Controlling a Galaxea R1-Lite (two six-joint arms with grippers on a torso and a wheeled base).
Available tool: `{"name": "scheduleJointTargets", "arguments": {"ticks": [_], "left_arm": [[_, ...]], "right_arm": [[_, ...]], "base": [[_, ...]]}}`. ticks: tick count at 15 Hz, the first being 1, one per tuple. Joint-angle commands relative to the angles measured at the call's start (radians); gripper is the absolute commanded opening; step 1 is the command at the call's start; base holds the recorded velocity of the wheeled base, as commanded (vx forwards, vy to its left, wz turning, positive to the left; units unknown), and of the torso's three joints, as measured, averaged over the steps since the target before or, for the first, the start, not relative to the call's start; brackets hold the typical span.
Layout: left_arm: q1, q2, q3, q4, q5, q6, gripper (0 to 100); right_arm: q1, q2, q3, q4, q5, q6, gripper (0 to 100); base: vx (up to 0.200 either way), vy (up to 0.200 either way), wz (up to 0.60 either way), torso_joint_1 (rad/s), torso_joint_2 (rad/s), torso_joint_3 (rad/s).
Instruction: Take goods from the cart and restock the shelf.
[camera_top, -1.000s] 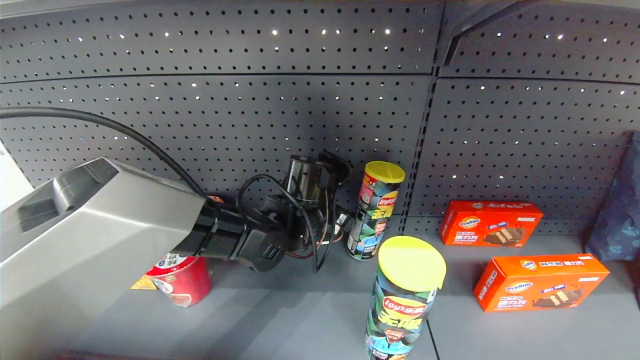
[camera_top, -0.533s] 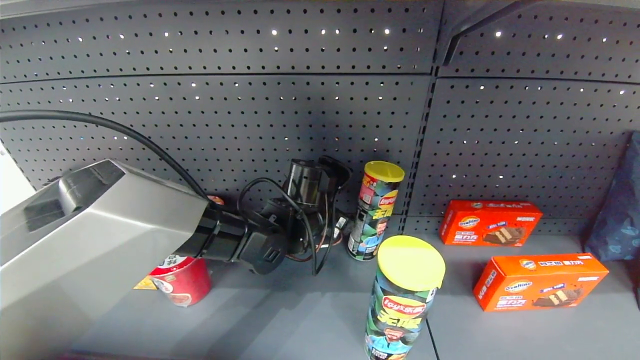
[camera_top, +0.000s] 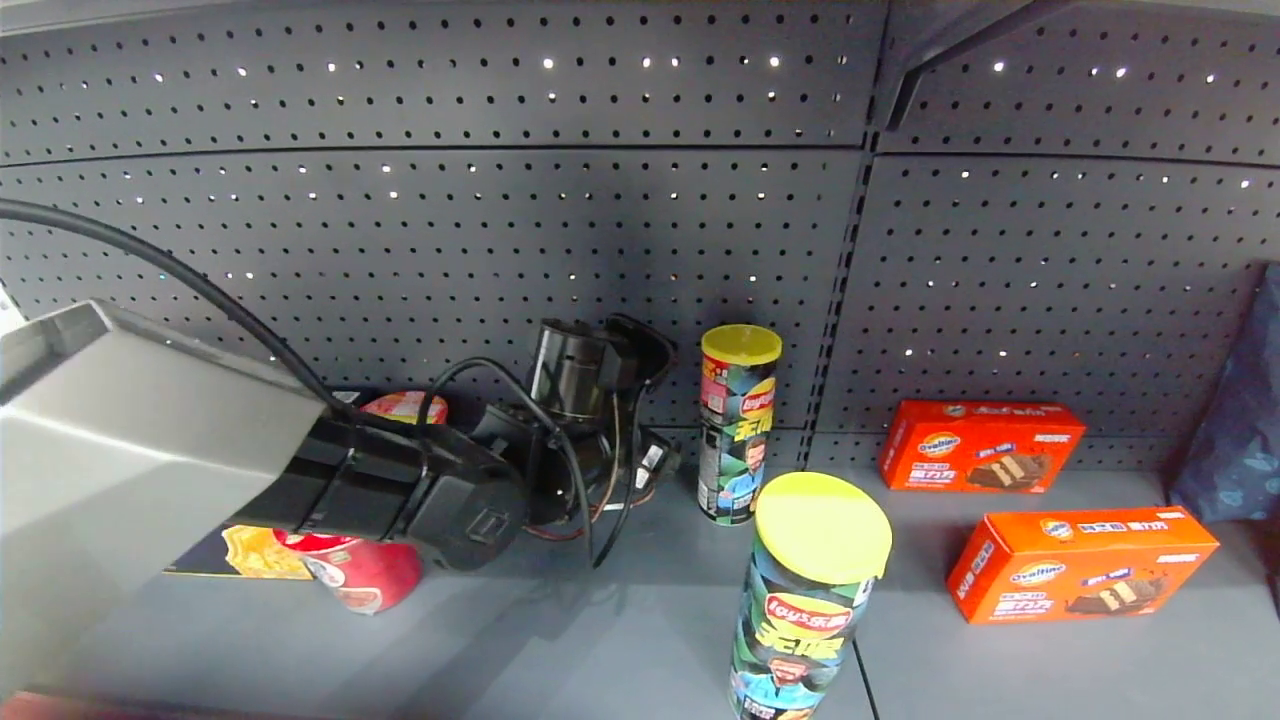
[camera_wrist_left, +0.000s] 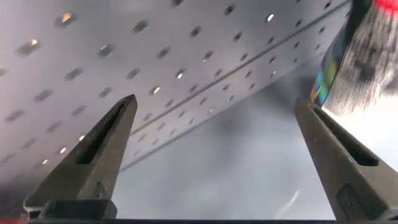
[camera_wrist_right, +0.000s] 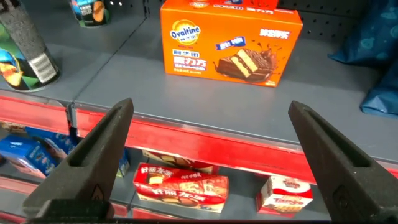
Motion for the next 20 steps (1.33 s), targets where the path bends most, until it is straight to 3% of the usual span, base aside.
{"name": "scheduleJointTargets", "arguments": {"ticks": [1, 2, 7, 10, 11, 13, 14, 15, 18, 20], "left_arm": [[0.000, -0.138, 0.095, -0.002, 0.007, -0.001, 100], [0.000, -0.196, 0.132, 0.000, 0.010, -0.001, 100], [-0.026, -0.469, 0.325, 0.003, 0.010, -0.001, 100], [-0.038, -0.568, 0.444, -0.008, 0.009, -0.002, 100], [-0.048, -0.578, 0.477, -0.013, 0.007, -0.007, 100], [-0.104, -0.583, 0.523, -0.063, 0.006, -0.068, 100], [-0.118, -0.583, 0.536, -0.091, 0.004, -0.080, 100], [-0.120, -0.583, 0.538, -0.091, 0.004, -0.080, 100], [-0.117, -0.583, 0.510, -0.093, -0.001, -0.080, 100], [-0.115, -0.592, 0.524, -0.091, -0.048, -0.080, 100]], "right_arm": [[0.000, 0.002, 0.003, -0.003, 0.006, 0.003, 100], [0.002, 0.003, -0.017, 0.002, 0.038, 0.002, 100], [0.009, 0.290, -0.381, 0.112, 0.207, -0.014, 100], [0.022, 0.529, -0.456, 0.106, 0.228, -0.097, 100], [0.034, 0.578, -0.448, 0.106, 0.224, -0.097, 100], [0.069, 0.641, -0.431, 0.105, 0.214, -0.094, 100], [0.074, 0.681, -0.422, 0.088, 0.198, -0.090, 100], [0.075, 0.704, -0.411, 0.065, 0.188, -0.089, 100], [0.129, 0.855, -0.374, -0.188, 0.082, -0.032, 100], [0.325, 0.931, -0.356, -0.248, -0.062, 0.046, 100]], "base": [[0.000, 0.000, 0.00, 0.000, 0.00, 0.000], [0.000, 0.000, 0.00, 0.000, 0.00, 0.000], [0.000, 0.000, 0.00, 0.000, 0.00, 0.000], [0.000, 0.000, 0.00, 0.000, 0.00, 0.000], [0.000, 0.000, 0.00, 0.000, 0.00, 0.000], [0.000, 0.000, 0.00, 0.000, 0.00, 0.000], [0.000, 0.000, 0.00, 0.000, 0.00, 0.000], [0.000, 0.000, 0.00, 0.000, 0.00, 0.000], [0.000, 0.000, 0.00, 0.000, 0.00, 0.000], [0.000, 0.000, 0.00, 0.000, 0.00, 0.000]]}}
